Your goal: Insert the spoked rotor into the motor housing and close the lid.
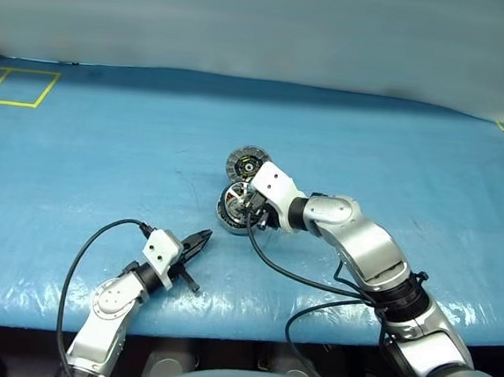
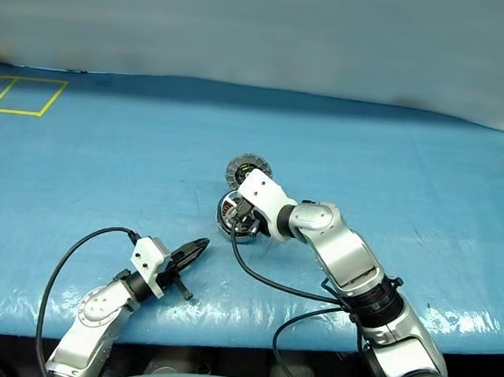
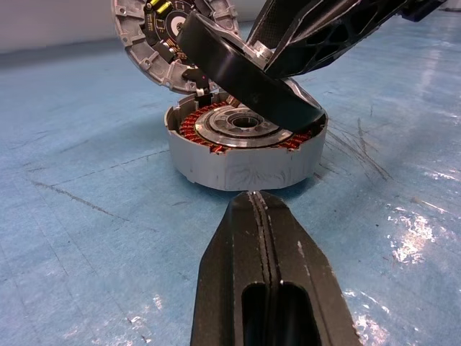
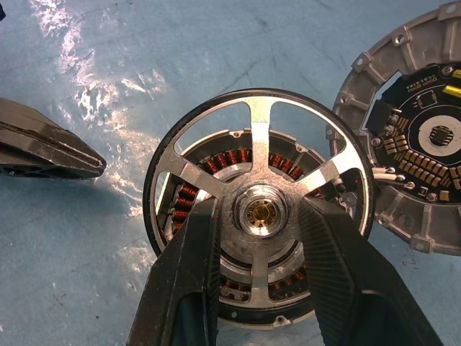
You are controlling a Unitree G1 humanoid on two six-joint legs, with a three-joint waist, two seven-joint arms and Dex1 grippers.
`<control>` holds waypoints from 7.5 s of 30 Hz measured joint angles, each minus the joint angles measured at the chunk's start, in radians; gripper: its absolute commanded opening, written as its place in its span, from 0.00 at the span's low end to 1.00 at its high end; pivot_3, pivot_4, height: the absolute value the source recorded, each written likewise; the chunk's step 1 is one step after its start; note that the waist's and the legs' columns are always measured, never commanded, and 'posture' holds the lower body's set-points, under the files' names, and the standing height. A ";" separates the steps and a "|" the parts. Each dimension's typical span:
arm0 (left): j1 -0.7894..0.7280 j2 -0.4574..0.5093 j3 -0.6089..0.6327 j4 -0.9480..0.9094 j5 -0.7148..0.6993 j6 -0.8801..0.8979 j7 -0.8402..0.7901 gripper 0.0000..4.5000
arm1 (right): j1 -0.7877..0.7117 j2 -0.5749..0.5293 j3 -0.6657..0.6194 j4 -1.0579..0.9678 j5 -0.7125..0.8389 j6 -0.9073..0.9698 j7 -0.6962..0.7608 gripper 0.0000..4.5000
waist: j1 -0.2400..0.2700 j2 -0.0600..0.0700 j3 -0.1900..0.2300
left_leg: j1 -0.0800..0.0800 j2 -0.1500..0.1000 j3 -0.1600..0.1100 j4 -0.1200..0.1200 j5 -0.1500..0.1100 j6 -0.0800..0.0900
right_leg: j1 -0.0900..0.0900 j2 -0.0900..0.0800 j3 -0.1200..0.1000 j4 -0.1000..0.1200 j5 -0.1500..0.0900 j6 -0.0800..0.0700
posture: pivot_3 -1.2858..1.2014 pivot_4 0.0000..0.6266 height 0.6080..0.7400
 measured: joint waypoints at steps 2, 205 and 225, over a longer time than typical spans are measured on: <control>0.000 0.000 0.000 0.000 0.000 -0.001 0.000 0.00 | 0.000 -0.004 0.000 -0.001 0.000 0.000 0.004 0.29 | 0.000 0.000 0.000 | 0.000 0.000 0.000 0.000 0.000 0.000 | 0.000 0.000 0.000 0.000 0.000 0.000 | 0.52 0.24 1.00; -1.043 -0.001 0.098 0.777 0.069 0.339 -0.759 0.00 | 0.865 0.217 -0.191 -0.220 0.001 -0.678 -0.375 0.00 | 0.000 -0.012 0.011 | 0.002 -0.001 -0.007 0.009 0.000 0.000 | 0.010 0.004 0.003 0.004 0.000 0.006 | 0.52 0.24 1.00; -0.020 -0.174 0.102 -0.095 0.041 0.130 -0.059 0.00 | 0.248 0.026 -0.214 -0.001 0.145 -0.323 -0.032 0.70 | 0.009 -0.006 0.011 | 0.006 -0.001 -0.006 0.009 0.002 0.001 | 0.013 0.003 0.002 0.004 0.002 0.004 | 0.52 0.24 1.00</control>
